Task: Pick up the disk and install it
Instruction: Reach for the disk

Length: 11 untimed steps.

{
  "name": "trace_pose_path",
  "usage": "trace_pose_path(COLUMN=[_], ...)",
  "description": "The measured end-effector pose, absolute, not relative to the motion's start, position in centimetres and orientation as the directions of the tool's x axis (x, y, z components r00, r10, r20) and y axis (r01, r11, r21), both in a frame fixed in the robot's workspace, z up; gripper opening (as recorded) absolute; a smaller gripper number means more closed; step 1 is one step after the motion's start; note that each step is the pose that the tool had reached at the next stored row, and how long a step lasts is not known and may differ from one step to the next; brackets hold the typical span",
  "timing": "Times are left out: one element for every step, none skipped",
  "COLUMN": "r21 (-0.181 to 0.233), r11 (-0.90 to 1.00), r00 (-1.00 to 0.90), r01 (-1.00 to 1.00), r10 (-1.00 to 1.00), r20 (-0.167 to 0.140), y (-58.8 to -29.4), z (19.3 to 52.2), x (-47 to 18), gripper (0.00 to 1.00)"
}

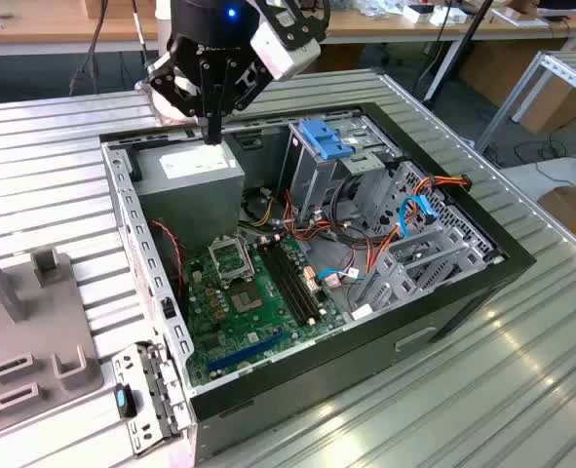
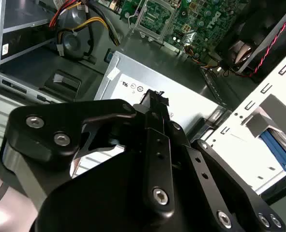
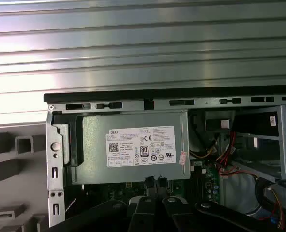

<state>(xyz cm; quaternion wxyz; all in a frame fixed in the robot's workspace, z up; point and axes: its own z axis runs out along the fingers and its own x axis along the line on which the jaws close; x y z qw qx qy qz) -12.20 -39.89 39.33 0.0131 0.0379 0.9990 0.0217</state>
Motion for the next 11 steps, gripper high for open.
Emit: trace_pose_path(r21=[0.044, 0.044, 0.044, 0.044, 0.044, 0.044, 0.044, 0.044, 0.044, 0.044, 0.044], r11=[0.996, 0.996, 0.996, 0.996, 0.996, 0.996, 0.996, 0.996, 0.996, 0.996, 0.996], r00=[-0.997, -0.997, -0.997, -0.997, -0.997, -0.997, -0.997, -0.997, -0.997, -0.997, -0.997], r01=[0.075, 0.075, 0.075, 0.075, 0.075, 0.075, 0.075, 0.075, 0.075, 0.075, 0.075], r10=[0.076, 0.076, 0.076, 0.076, 0.076, 0.076, 0.076, 0.076, 0.076, 0.076, 0.076], r20=[-0.024, -0.024, -0.024, -0.024, -0.024, -0.024, -0.024, -0.024, -0.024, -0.024, -0.024], y=[-39.90, -39.89, -39.89, -39.89, -39.89, -39.89, -39.89, -39.89, -39.89, -39.89, -39.89], z=[39.33, 39.33, 39.33, 39.33, 39.33, 39.33, 39.33, 39.33, 39.33, 39.33, 39.33], x=[-12.20, -12.20, -12.20, -12.20, -12.20, -12.20, -12.20, -12.20, -12.20, -12.20, -12.20], gripper=[0.11, 0.11, 0.11, 0.11, 0.11, 0.11, 0.11, 0.11, 0.11, 0.11, 0.11])
